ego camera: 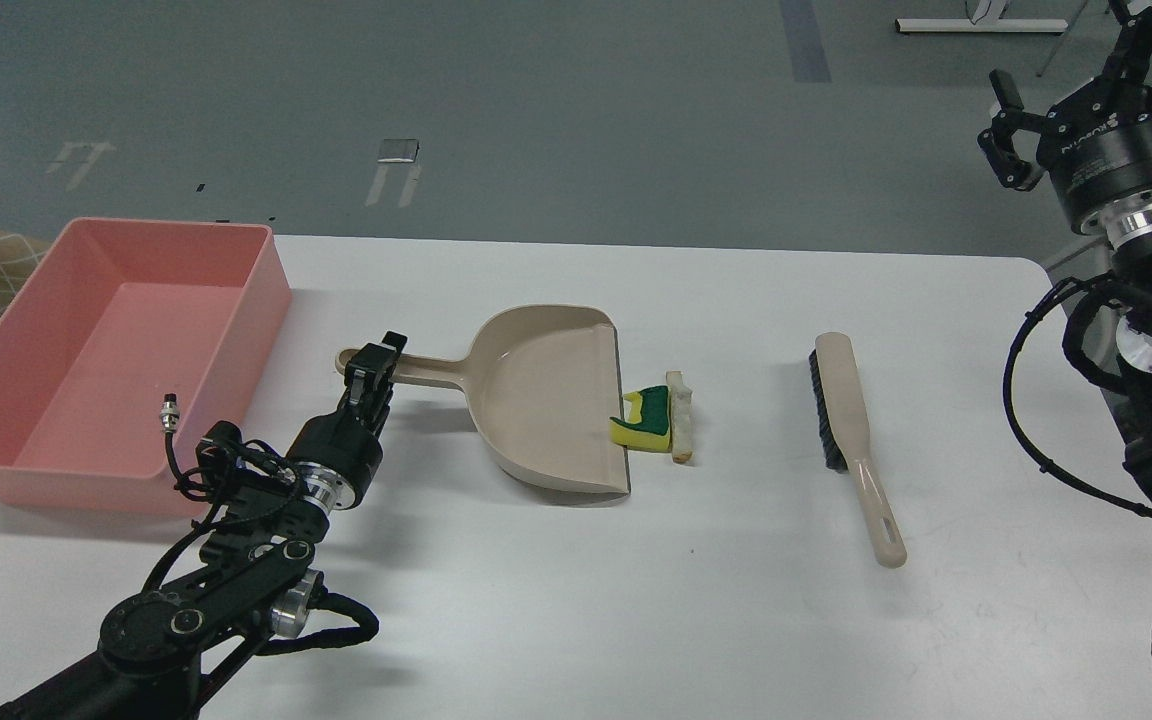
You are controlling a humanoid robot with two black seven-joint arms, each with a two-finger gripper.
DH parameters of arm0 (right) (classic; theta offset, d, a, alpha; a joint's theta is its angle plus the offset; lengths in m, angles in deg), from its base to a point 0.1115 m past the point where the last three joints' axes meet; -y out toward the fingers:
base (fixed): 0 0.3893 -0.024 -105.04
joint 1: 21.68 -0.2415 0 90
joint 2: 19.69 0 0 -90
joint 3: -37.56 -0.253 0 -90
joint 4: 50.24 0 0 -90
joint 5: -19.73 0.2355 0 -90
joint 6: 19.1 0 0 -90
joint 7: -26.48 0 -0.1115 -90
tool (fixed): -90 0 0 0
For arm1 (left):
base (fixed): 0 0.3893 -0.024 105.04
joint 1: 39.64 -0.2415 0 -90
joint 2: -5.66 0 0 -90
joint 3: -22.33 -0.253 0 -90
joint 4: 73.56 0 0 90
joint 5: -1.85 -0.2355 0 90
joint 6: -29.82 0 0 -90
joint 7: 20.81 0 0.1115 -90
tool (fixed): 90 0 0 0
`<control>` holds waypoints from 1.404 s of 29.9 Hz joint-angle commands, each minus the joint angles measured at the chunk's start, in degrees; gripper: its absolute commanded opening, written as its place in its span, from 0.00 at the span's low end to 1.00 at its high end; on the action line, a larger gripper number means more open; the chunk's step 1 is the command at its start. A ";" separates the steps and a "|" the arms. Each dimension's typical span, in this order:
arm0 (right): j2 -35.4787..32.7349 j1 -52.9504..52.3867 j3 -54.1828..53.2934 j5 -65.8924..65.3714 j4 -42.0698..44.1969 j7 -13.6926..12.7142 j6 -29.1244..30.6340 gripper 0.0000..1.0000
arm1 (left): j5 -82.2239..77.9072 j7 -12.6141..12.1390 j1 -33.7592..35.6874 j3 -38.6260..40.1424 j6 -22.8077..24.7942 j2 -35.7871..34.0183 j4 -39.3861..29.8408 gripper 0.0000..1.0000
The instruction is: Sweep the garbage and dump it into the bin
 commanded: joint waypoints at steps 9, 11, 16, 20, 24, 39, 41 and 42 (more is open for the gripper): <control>-0.23 0.00 0.08 0.00 -0.10 -0.35 0.04 1.00 | 0.04 -0.04 2.16 -0.15 0.23 -0.50 -0.21 0.00; -0.75 0.35 0.26 -0.43 -0.54 -0.87 0.30 1.00 | -0.13 0.22 2.16 -0.15 0.23 -0.41 -0.21 0.00; -7.59 0.97 7.95 -1.14 -5.01 -3.86 0.39 1.00 | -0.22 0.84 2.25 -0.24 0.32 -0.76 -0.21 0.00; -15.51 0.01 22.04 -1.41 -10.29 -4.48 -0.05 1.00 | -0.66 1.63 2.25 -0.41 0.85 -0.94 -0.21 0.00; -23.93 -0.17 32.05 -2.02 -16.69 -6.76 -1.10 1.00 | -0.84 2.51 2.25 -0.41 0.85 -1.29 -0.21 0.00; -48.12 2.46 49.73 -18.90 -43.33 -10.19 -1.02 1.00 | -1.10 3.65 1.90 -0.68 2.87 -2.08 -0.74 0.00; -48.30 2.46 50.70 -19.24 -43.87 -10.45 -1.02 1.00 | -1.10 3.74 1.90 -0.68 2.87 -2.08 -0.74 0.00; -48.22 2.46 51.49 -20.03 -44.04 -10.54 -1.02 1.00 | -1.10 3.74 1.90 -0.59 2.87 -2.08 -0.74 0.00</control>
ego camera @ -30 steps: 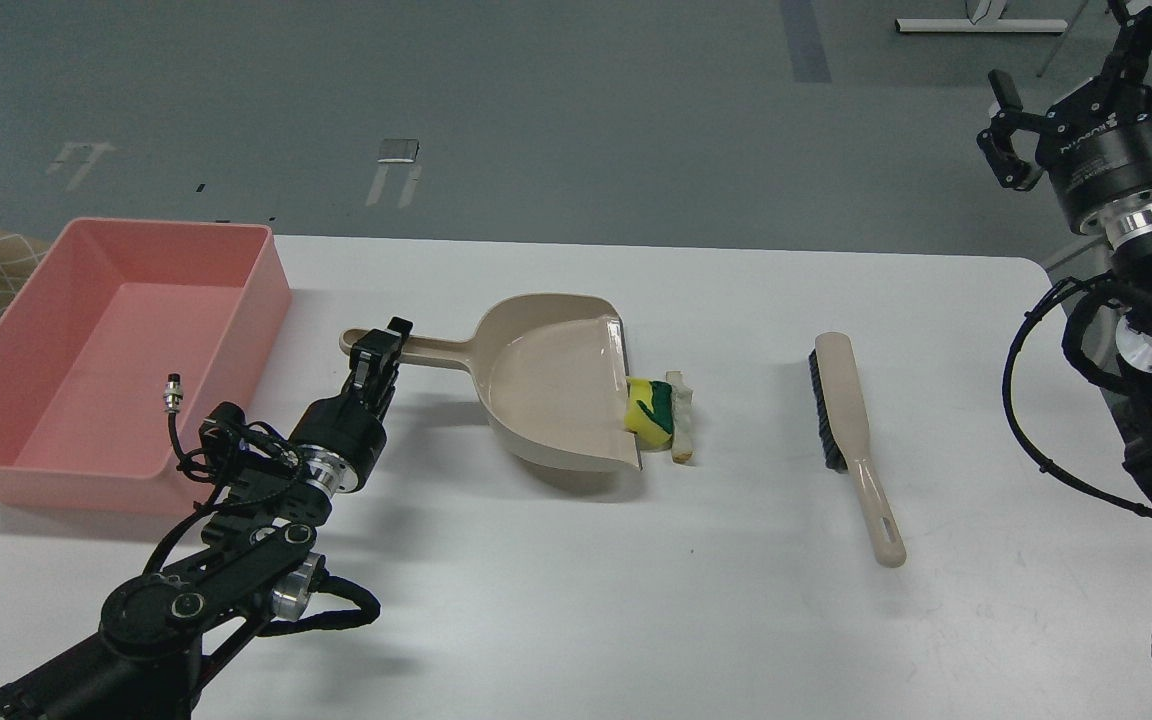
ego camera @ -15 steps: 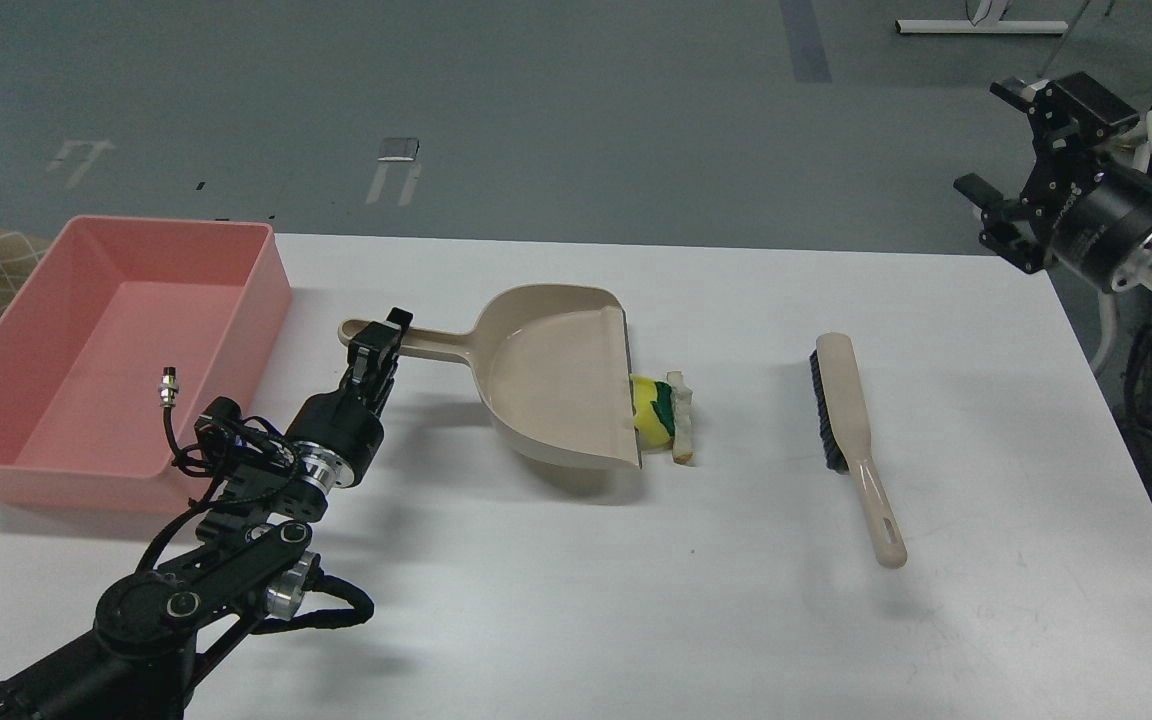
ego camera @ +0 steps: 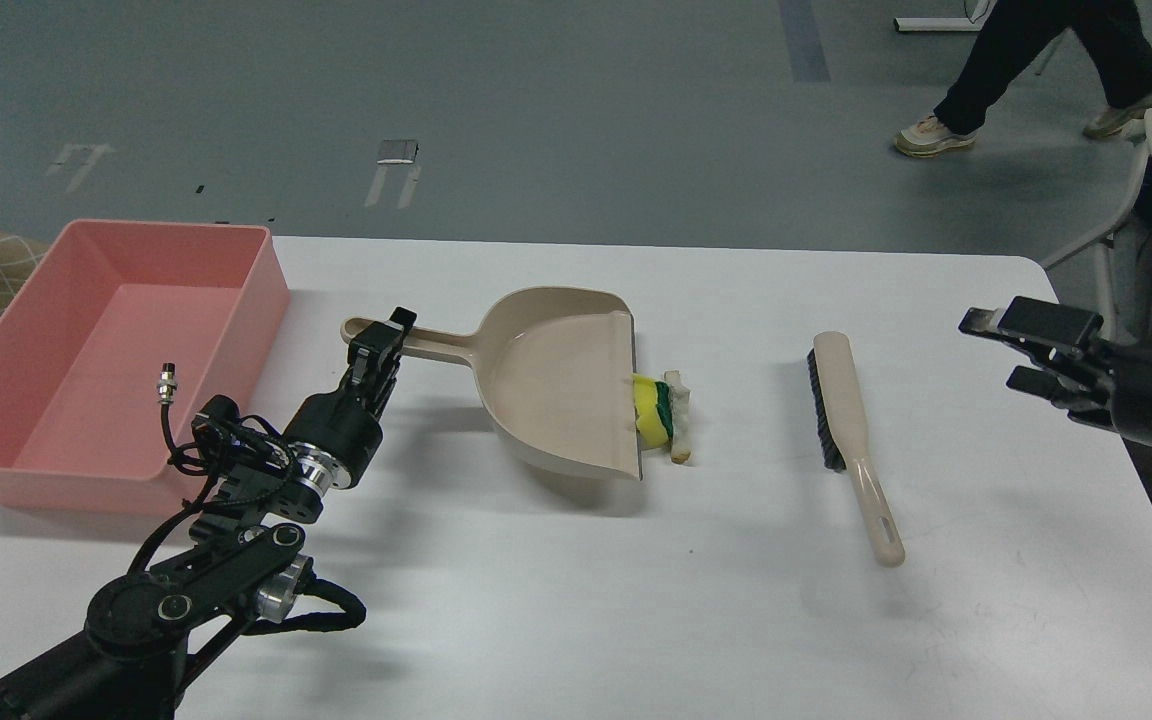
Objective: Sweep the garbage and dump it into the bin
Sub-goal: 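Lower the right gripper to the wooden brush handle and grasp it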
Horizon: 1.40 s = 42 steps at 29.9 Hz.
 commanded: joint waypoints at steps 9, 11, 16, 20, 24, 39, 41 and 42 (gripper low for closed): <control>0.62 0.84 2.88 -3.78 -1.94 -1.40 0.54 1.00 | -0.98 0.27 -0.39 0.01 0.13 -0.02 0.02 0.00; 0.62 1.01 2.97 -3.78 -2.38 -1.49 0.63 1.00 | -1.86 0.54 -0.30 0.01 0.39 -0.11 0.02 0.00; 0.62 1.80 2.97 -3.78 -4.57 -4.21 0.81 1.00 | -2.48 0.89 0.05 0.01 0.74 -0.20 0.02 0.00; 0.71 1.98 3.06 -4.05 -5.46 -5.44 0.81 1.00 | -2.66 1.24 -0.47 0.01 0.74 -0.11 -0.07 0.00; 1.94 2.24 3.76 -4.57 -5.46 -5.62 0.81 1.00 | -3.18 1.33 -0.74 0.01 0.74 0.07 -0.07 0.00; 4.05 2.51 4.82 -4.93 -5.20 -6.41 0.72 1.00 | -3.27 1.42 -0.65 0.09 0.74 0.15 -0.07 0.00; 4.66 2.33 4.82 -4.93 -5.20 -6.41 0.72 0.98 | -3.27 1.42 -0.56 0.09 0.74 0.07 -0.07 0.00; 4.84 2.33 4.82 -4.93 -5.11 -6.50 0.55 0.98 | -3.27 1.42 -0.56 0.09 0.74 -0.02 -0.07 0.00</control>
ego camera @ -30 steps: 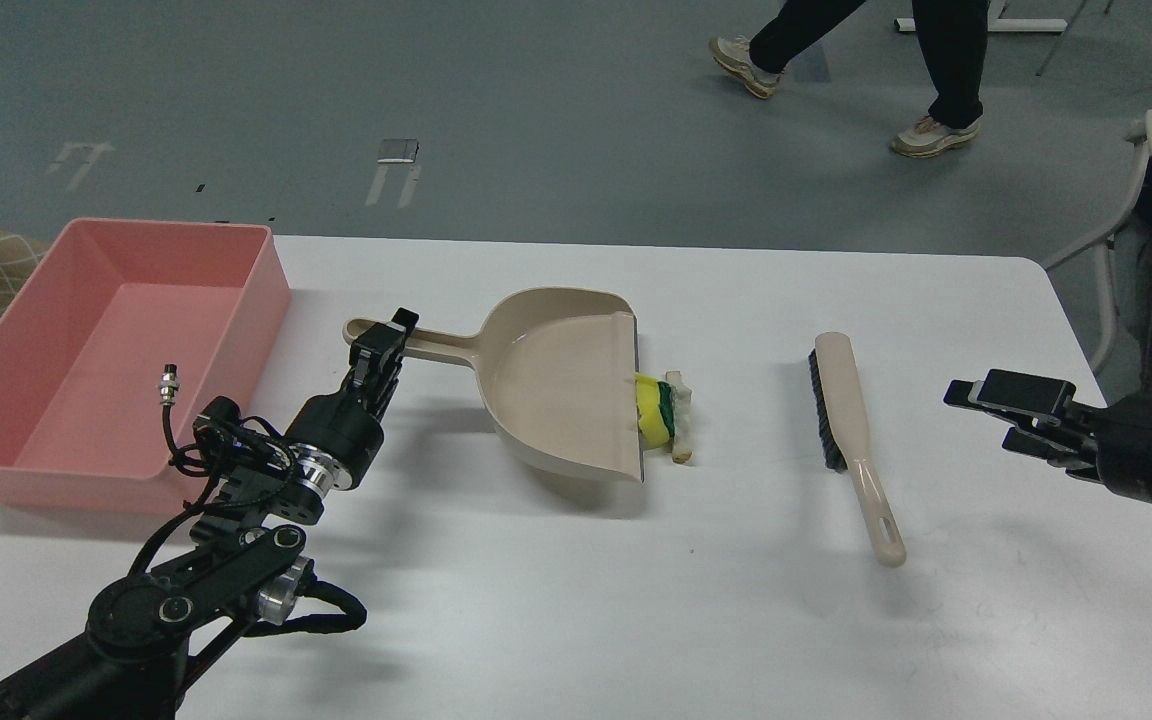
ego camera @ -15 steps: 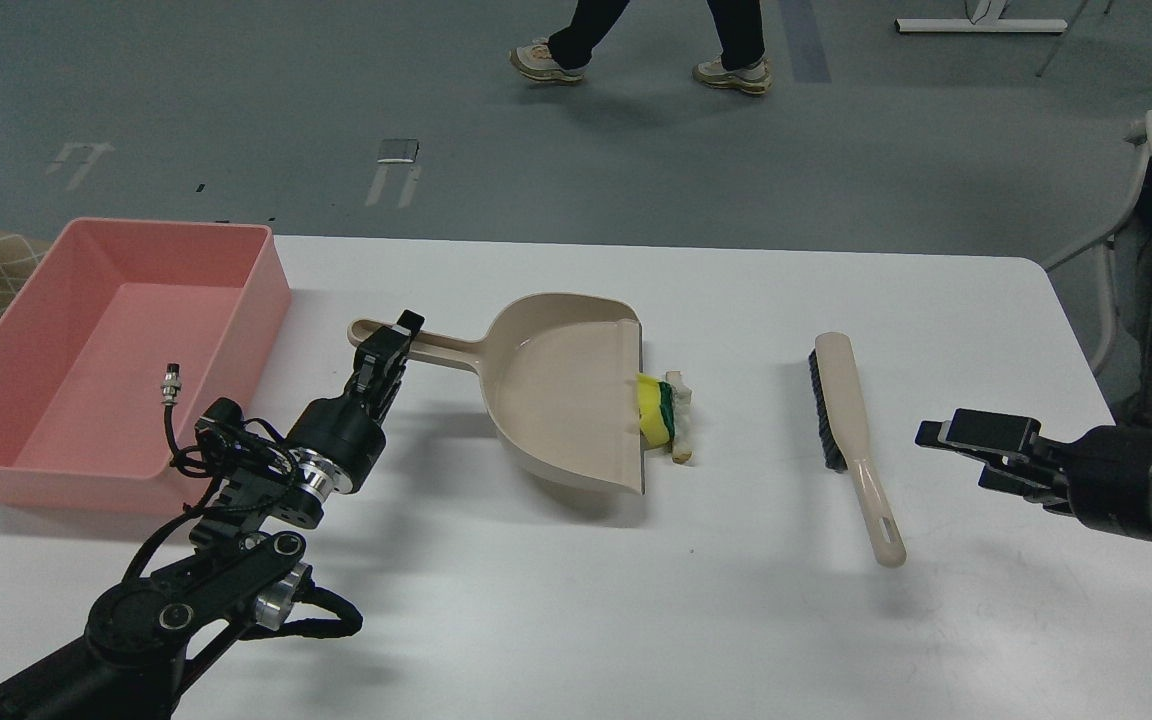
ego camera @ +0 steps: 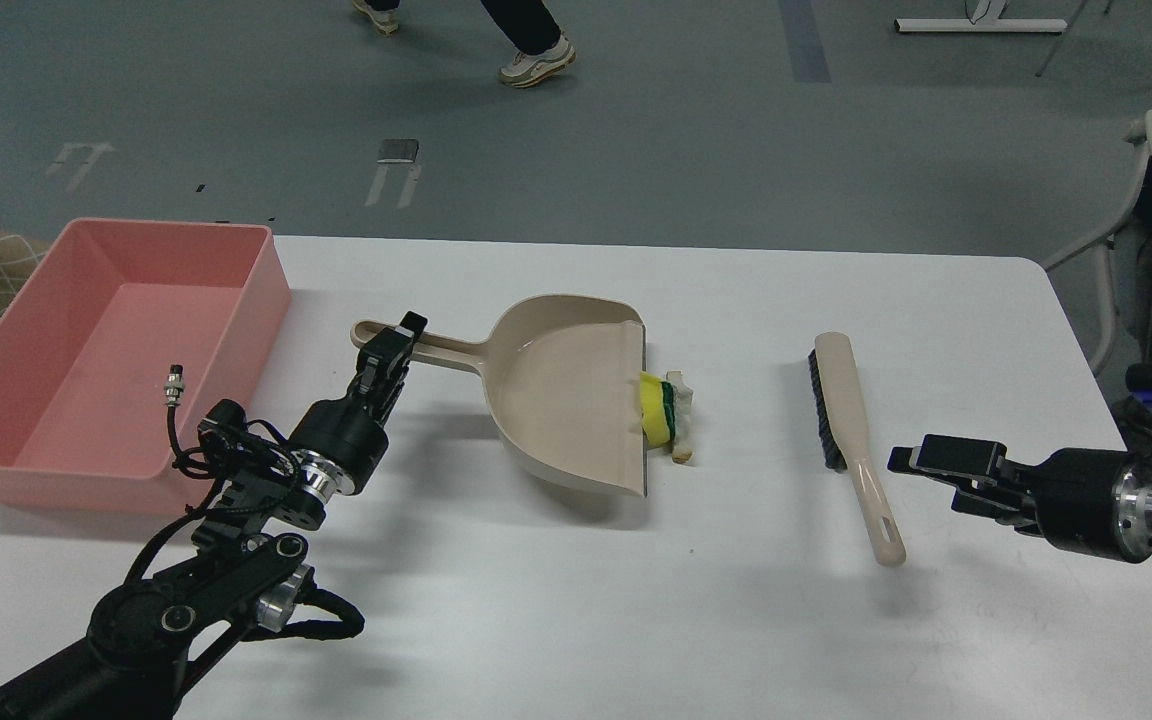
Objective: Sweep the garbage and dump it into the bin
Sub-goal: 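Lower the right gripper to the wooden brush handle and grasp it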
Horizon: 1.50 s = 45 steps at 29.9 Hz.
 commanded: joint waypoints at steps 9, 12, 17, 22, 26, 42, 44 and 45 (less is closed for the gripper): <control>3.63 0.32 0.17 -2.74 0.27 -2.74 -1.04 0.82 | 0.08 0.26 0.66 0.01 0.08 -0.27 0.00 0.00; 4.60 0.50 0.26 -2.92 0.54 -3.97 -1.13 0.81 | 0.08 0.26 0.84 0.01 0.08 -0.18 0.00 0.00; 6.18 0.94 0.17 -2.92 0.89 -5.20 -1.21 0.74 | 0.08 0.26 0.93 0.01 0.17 -0.18 0.00 0.00; 6.45 1.20 0.17 -2.74 0.89 -6.17 -1.92 0.70 | 0.08 0.26 0.92 0.01 0.17 -0.09 0.00 0.00; 6.45 1.20 0.17 -2.74 0.89 -6.26 -1.92 0.67 | 0.08 0.26 0.84 0.01 0.17 0.00 0.00 0.00; 7.24 1.20 0.17 -2.66 1.42 -6.26 -1.92 0.48 | 0.08 0.35 0.75 0.01 0.17 -0.71 0.00 0.00; 7.32 1.29 0.17 -2.74 1.42 -6.26 -1.92 0.44 | 0.08 0.35 0.75 0.01 0.17 -0.62 0.00 0.00; 7.32 1.20 0.17 -2.66 1.42 -6.26 -2.01 0.40 | 0.08 0.35 0.75 0.01 0.17 -0.62 0.00 0.00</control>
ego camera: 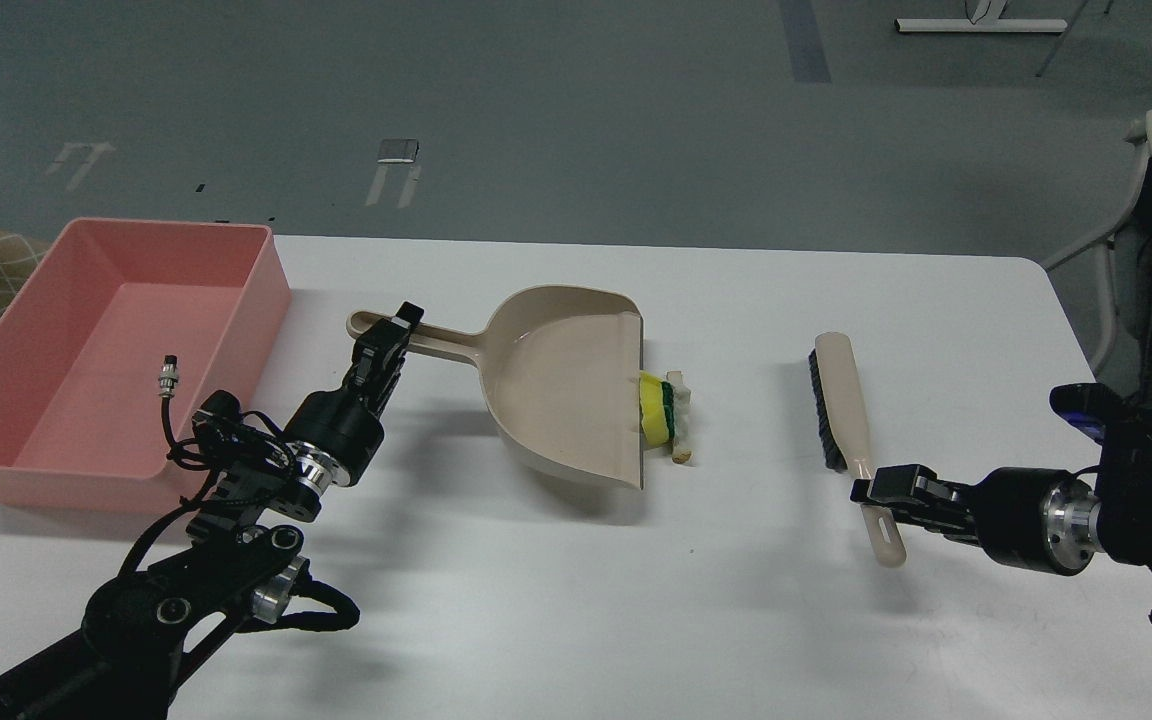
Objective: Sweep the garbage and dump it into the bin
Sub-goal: 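Lower the right gripper to the wooden brush handle and grasp it, then sweep the brush with the right gripper pushing the sponge into the dustpan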
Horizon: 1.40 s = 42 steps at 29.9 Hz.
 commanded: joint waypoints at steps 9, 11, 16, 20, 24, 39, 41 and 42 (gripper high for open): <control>1.22 0.70 0.00 0.32 0.00 -1.49 -0.18 0.06 | 0.00 0.00 -0.26 0.00 0.00 -0.03 0.00 0.00; 1.22 0.70 -0.08 0.41 -0.09 -1.67 -0.18 0.03 | 0.00 0.00 -0.35 0.00 0.00 -0.03 0.09 0.00; 1.13 0.44 -0.96 0.58 -0.53 -1.67 -0.09 0.01 | -0.18 0.00 -0.70 -0.09 0.00 -0.73 0.62 0.00; 1.04 0.18 -1.14 0.67 -1.14 -1.67 0.09 0.01 | -1.40 0.00 -0.97 -0.09 0.00 -1.78 0.71 0.00; 1.13 0.09 -1.23 1.20 -1.49 -1.67 0.26 0.01 | -3.52 0.88 -1.05 -0.18 0.00 -1.87 0.88 0.00; 6.40 -0.17 -1.05 1.55 -1.40 -1.67 0.70 0.00 | -3.87 0.88 -1.14 -0.35 -0.09 -1.87 0.97 0.00; 7.98 -0.61 -1.05 1.55 -1.23 -2.02 0.70 0.00 | -3.96 0.88 -1.14 -0.35 -0.09 -1.96 0.97 0.00; 8.42 -0.79 -1.14 1.55 -1.14 -2.11 0.70 0.00 | -3.96 0.88 -1.14 -0.35 -0.09 -1.87 0.97 0.00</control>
